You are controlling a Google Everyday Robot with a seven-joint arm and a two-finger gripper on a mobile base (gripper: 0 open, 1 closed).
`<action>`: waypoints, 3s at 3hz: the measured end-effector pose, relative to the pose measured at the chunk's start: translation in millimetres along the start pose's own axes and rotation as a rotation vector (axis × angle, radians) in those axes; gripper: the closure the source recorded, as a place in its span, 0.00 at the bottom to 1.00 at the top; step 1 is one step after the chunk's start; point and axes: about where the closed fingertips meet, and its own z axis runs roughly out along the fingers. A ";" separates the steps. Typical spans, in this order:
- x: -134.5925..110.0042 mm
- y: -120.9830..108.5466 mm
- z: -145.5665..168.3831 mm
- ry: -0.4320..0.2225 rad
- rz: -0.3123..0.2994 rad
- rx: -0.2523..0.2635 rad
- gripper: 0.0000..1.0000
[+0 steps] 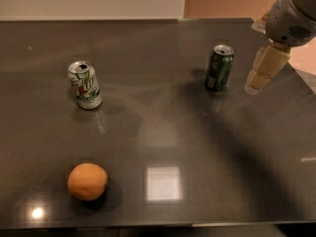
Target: Knock green can over
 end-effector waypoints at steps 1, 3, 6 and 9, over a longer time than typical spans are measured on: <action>-1.6 -16.4 10.0 -0.024 0.022 0.009 0.00; 2.0 -55.9 43.6 -0.135 0.132 -0.013 0.00; -10.6 -73.8 90.2 -0.253 0.229 -0.083 0.00; -13.0 -72.5 106.0 -0.309 0.267 -0.153 0.41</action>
Offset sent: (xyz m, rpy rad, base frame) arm 0.0741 -0.0171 -0.0176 0.1709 -0.0095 -0.0847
